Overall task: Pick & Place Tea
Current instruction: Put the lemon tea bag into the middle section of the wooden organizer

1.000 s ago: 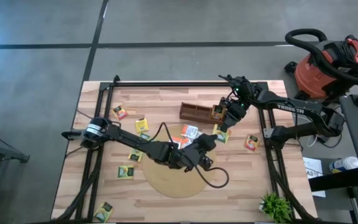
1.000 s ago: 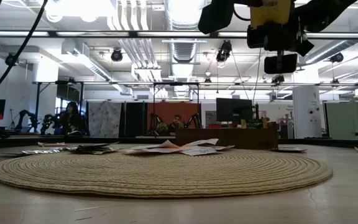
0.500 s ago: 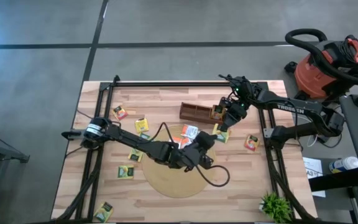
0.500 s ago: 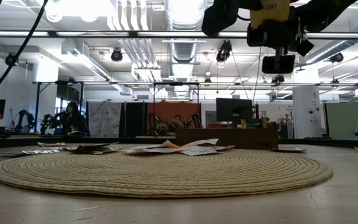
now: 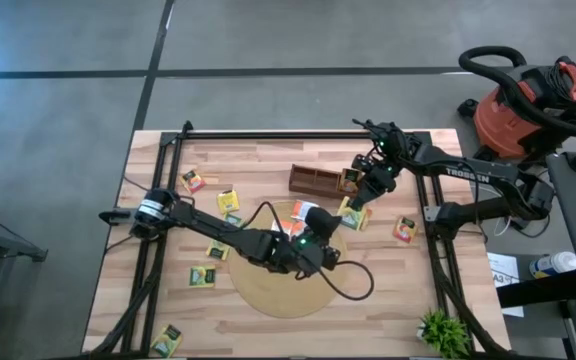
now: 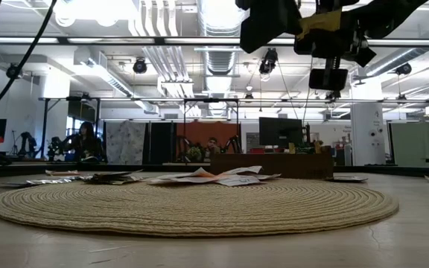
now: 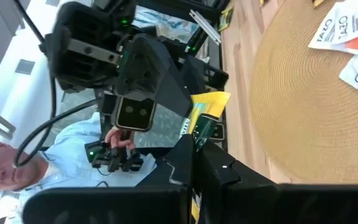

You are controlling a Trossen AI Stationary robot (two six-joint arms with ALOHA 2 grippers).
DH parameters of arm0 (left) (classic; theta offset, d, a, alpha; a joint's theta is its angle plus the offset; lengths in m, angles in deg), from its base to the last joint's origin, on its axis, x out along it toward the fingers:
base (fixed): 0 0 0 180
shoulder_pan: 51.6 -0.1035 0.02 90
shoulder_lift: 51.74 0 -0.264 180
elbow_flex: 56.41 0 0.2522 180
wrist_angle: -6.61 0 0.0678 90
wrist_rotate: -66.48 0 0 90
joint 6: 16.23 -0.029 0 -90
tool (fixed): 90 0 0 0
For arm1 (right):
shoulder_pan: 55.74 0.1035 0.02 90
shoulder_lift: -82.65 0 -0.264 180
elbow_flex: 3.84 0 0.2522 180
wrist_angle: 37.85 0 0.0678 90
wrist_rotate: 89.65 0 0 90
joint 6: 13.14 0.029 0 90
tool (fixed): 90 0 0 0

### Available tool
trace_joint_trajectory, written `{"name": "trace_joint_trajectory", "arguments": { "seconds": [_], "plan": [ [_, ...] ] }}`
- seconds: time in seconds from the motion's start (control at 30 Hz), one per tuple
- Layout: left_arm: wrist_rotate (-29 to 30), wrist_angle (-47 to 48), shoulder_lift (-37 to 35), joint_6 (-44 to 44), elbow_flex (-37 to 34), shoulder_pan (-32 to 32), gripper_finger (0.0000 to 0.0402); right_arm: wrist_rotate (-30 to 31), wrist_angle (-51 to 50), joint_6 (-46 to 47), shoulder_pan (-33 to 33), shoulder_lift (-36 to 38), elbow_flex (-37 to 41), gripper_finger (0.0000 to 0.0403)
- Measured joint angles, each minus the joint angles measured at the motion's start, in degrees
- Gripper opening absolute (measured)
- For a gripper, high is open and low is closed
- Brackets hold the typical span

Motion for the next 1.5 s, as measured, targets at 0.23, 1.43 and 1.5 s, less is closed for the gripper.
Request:
{"name": "trace_joint_trajectory", "arguments": {
  "seconds": [0.23, 1.43, 1.5],
  "plan": [
    [9.5, -0.5, 0.0, 10.2, -2.3, 0.2, 0.0145, 4.9, 1.9, -1.1, -1.8, 0.0, 0.0, 0.0009],
    [-26.6, -14.5, -36.5, 100.3, -50.0, -1.8, 0.0151, 55.8, -37.4, -60.0, -2.7, -33.0, -38.7, 0.0008],
    [-27.4, -17.3, -41.7, 99.2, -55.2, -2.3, 0.0151, 58.0, -37.5, -60.6, -2.7, -33.8, -39.0, 0.0008]
  ]
}}
